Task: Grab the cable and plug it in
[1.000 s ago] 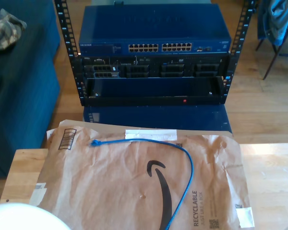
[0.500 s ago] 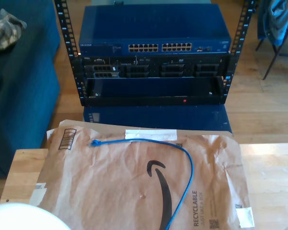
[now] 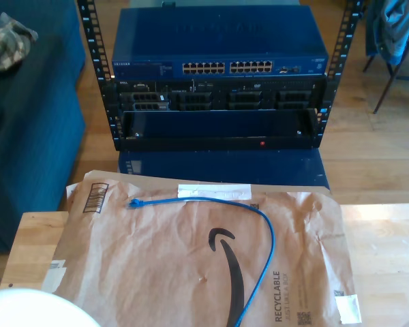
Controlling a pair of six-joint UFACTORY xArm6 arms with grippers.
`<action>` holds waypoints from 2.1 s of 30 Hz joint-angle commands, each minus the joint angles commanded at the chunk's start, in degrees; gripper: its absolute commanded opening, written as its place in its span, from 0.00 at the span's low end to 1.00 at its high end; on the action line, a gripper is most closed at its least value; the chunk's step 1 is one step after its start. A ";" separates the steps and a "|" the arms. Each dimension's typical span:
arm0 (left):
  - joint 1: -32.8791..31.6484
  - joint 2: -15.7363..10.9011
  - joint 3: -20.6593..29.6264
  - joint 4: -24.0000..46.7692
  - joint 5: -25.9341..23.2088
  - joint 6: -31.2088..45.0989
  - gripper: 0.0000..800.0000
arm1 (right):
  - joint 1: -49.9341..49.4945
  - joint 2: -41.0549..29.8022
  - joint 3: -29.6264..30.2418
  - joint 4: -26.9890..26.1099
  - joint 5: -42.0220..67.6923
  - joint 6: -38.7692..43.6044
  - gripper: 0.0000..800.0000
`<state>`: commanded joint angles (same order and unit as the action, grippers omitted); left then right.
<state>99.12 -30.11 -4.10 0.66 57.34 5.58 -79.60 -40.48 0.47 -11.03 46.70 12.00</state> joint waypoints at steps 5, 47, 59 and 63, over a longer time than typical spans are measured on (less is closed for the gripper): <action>0.09 -0.53 -1.85 0.35 1.32 0.00 1.00 | -0.35 -0.44 -0.53 0.97 1.58 0.09 1.00; -56.88 0.79 -29.80 -7.38 25.49 -61.27 1.00 | 72.53 15.30 -46.33 11.16 25.32 77.89 0.99; -58.64 5.98 -32.09 -12.84 24.79 -65.23 1.00 | 106.90 41.05 -70.24 12.40 24.26 103.91 0.99; -61.36 6.95 -32.35 -13.71 24.70 -67.16 1.00 | 111.65 51.87 -80.53 12.22 23.30 105.67 0.99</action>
<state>37.76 -23.16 -36.45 -13.05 82.04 -61.58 32.04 11.38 -80.05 1.19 70.00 117.67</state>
